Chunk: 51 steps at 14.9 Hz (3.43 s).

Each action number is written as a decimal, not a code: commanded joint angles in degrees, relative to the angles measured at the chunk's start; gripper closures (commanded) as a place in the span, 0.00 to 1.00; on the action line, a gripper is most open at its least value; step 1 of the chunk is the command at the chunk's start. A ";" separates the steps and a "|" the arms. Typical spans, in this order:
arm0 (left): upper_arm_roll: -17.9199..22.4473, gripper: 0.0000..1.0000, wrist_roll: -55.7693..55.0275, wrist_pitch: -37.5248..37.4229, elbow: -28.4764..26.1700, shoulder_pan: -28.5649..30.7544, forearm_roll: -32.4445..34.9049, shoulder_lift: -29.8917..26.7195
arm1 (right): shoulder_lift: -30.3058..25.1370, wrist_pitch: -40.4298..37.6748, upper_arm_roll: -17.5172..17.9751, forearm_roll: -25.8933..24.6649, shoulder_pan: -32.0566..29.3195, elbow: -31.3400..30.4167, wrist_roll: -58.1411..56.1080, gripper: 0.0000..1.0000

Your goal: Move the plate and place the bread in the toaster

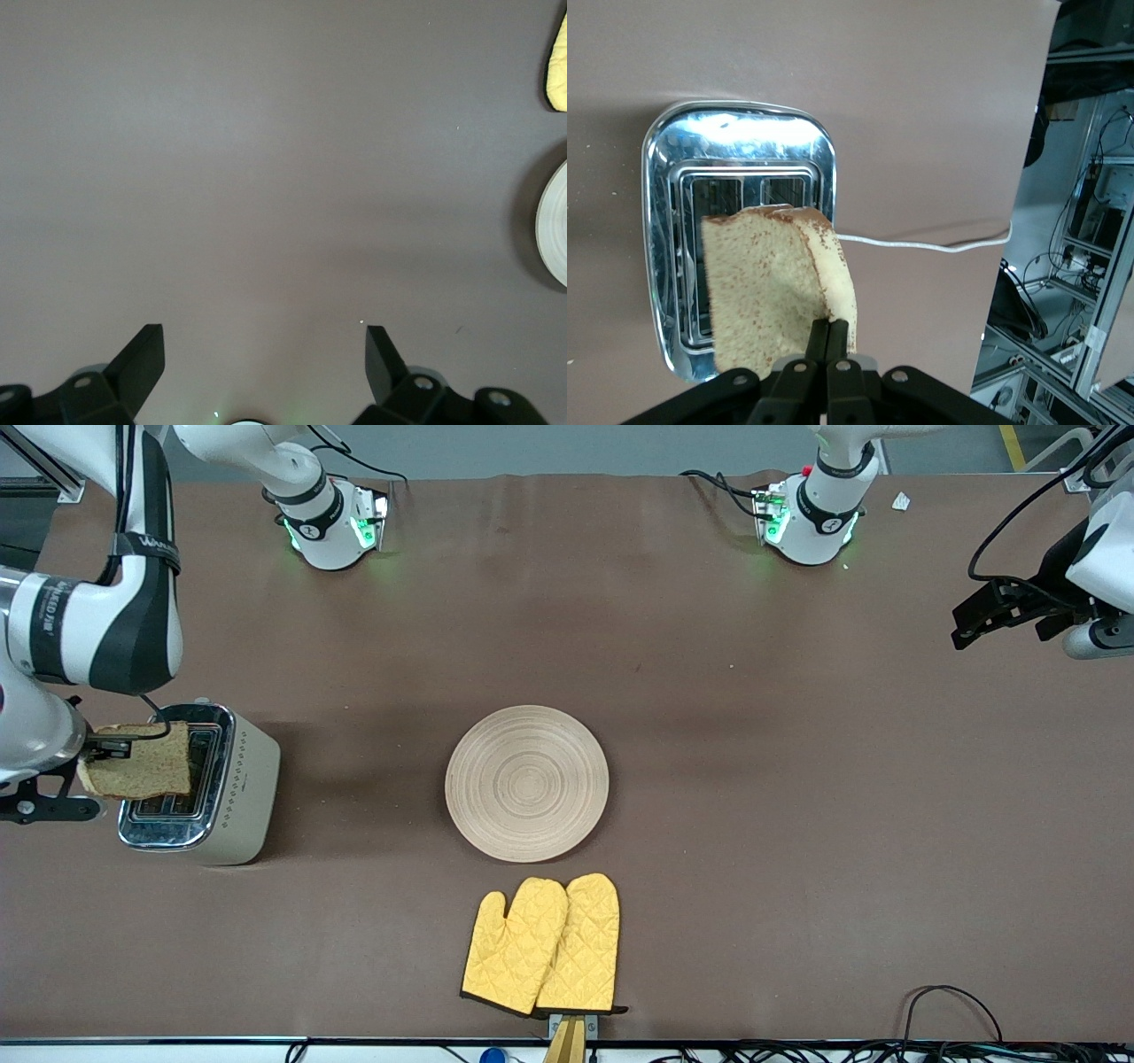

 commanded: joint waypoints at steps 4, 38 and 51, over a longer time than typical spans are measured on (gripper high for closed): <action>-0.07 0.00 0.96 0.71 0.02 -0.03 -0.61 0.26 | -2.21 4.10 0.33 -1.57 0.86 -5.43 0.59 0.99; -0.07 0.00 2.98 -0.52 -0.33 0.06 -0.44 -1.05 | -19.95 -11.80 -0.20 16.44 2.00 10.49 4.46 0.00; -0.16 0.00 3.16 -0.52 -0.07 -0.03 -0.44 -0.53 | -22.16 -16.64 18.70 18.64 -19.88 9.96 1.12 0.00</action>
